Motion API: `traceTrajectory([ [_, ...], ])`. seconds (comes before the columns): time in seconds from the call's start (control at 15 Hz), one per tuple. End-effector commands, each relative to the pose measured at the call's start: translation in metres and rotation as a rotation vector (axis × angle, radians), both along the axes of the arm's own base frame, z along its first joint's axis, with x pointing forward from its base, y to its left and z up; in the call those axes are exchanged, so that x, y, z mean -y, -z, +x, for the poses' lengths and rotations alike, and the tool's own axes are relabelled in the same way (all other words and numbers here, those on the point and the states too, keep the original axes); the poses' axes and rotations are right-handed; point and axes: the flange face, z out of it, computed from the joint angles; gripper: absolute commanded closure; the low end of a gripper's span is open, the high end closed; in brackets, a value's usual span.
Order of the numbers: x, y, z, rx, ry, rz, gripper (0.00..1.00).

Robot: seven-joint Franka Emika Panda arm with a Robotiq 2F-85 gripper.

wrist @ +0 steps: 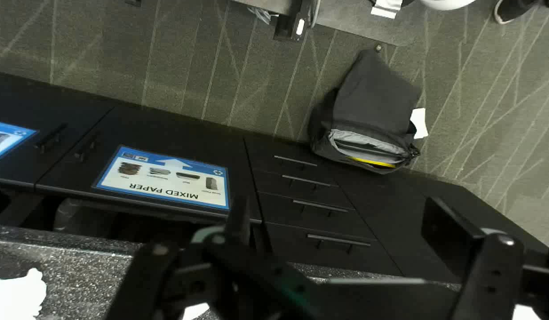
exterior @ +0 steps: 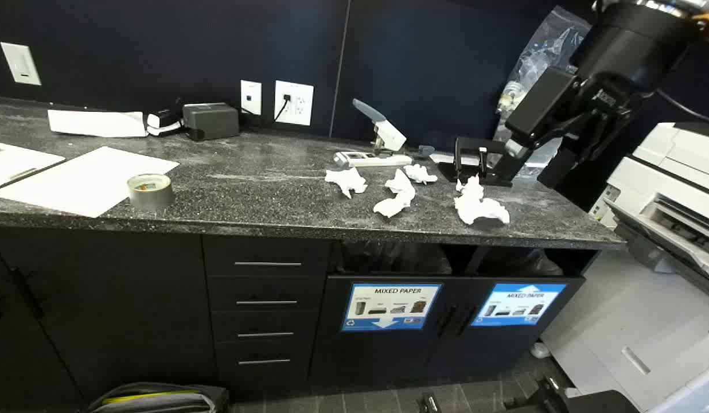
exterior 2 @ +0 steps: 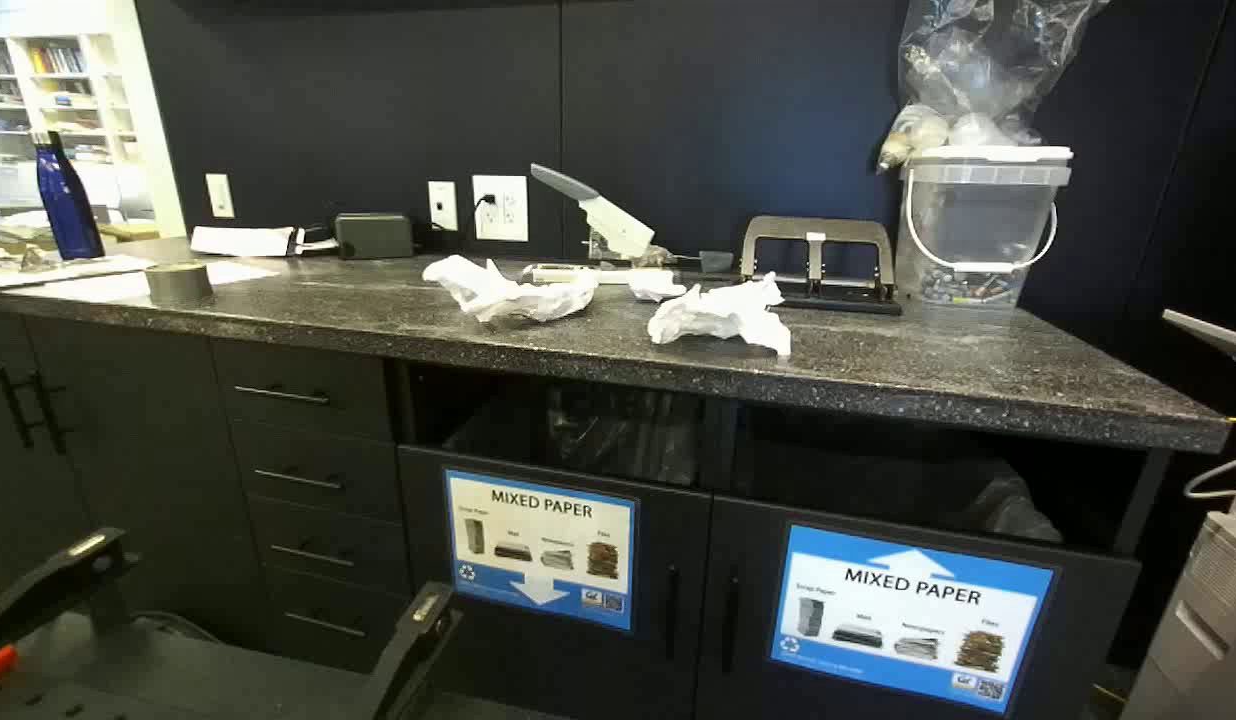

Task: Pick up the pieces of papers from the countertop and put them in the right bin.

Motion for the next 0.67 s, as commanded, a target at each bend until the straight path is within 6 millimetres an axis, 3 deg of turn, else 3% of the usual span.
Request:
traceTrajectory([
  [0.0,0.0,-0.001,0.0,0.001,0.0,0.0,0.0],
  [0.47,0.0,-0.002,0.0,0.004,0.0,0.001,0.0],
  [0.6,0.011,-0.004,0.005,0.022,-0.005,-0.025,0.0],
])
